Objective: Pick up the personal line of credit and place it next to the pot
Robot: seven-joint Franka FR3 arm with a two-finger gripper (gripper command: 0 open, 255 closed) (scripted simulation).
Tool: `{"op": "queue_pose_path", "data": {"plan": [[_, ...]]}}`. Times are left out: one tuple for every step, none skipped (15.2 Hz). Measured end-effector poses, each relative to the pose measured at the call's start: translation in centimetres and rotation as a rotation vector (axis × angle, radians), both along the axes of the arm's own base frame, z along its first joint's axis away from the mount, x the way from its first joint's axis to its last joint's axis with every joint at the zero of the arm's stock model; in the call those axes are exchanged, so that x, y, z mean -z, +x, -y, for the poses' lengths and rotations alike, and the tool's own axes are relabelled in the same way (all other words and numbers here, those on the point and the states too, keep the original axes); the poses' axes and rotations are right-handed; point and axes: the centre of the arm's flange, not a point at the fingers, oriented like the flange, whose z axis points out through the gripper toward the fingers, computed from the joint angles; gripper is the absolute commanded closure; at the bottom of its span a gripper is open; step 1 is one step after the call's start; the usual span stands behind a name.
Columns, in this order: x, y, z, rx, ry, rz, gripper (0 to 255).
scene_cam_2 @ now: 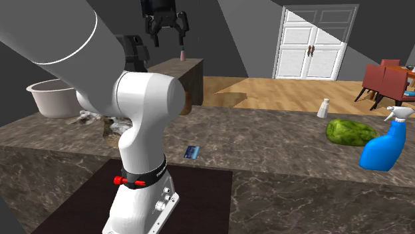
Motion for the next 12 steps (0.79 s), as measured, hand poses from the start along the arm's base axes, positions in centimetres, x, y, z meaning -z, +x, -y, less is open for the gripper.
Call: {"op": "queue_pose_path", "data": {"plan": [[0.0,0.0,0.0,0.000,0.000,0.000,0],[0.6,0.1,0.2,0.000,0.001,-0.008,0],[1.6,0.4,0.5,-0.001,0.002,-0.022,0],[2.9,0.7,0.9,-0.002,0.004,-0.037,0],[4.1,0.9,1.1,-0.002,0.006,-0.054,0],[5.4,1.2,1.3,-0.003,0.008,-0.071,0],[6.6,1.4,1.7,-0.004,0.010,-0.088,0],[7.8,1.7,2.4,-0.005,0.012,-0.106,0],[9.0,1.8,2.7,-0.006,0.014,-0.123,0],[10.4,2.1,2.9,-0.007,0.016,-0.141,0],[11.5,2.4,3.2,-0.007,0.018,-0.158,0],[12.8,2.5,3.7,-0.008,0.020,-0.176,0]]}}
